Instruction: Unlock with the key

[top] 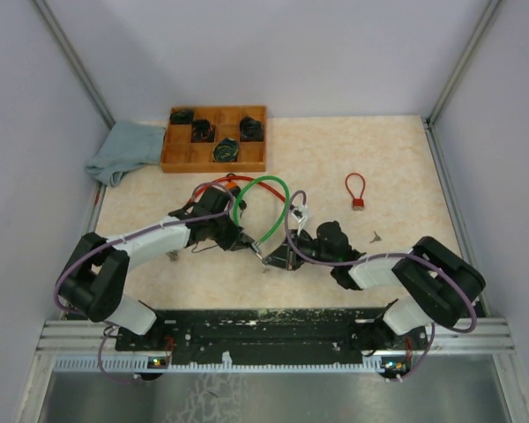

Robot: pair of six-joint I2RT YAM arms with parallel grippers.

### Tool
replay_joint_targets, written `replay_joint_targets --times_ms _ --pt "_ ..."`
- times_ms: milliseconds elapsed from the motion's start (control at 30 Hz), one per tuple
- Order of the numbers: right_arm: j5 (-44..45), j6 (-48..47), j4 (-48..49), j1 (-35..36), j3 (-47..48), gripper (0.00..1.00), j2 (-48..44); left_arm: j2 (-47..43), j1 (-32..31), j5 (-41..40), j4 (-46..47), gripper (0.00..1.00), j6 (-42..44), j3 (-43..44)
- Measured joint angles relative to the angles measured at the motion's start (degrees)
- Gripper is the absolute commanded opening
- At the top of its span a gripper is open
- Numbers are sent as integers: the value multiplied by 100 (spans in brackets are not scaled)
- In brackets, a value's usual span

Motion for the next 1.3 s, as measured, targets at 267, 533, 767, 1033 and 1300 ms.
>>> replay_joint_targets --times_ms 267,533,767,1033,1300 --pt "188 306 -105 0 50 0 404 0 15 133 177 0 -26 -63" --pt "334 481 -127 -28 50 0 481 0 15 221 302 0 -83 -138" --pt "417 629 -79 -87 42 0 481 2 39 251 372 0 -111 -144" --pt "424 754 -26 -109 39 0 481 55 39 258 435 0 -131 -144" --pt "437 802 37 -109 37 0 479 101 42 267 435 0 -131 -144"
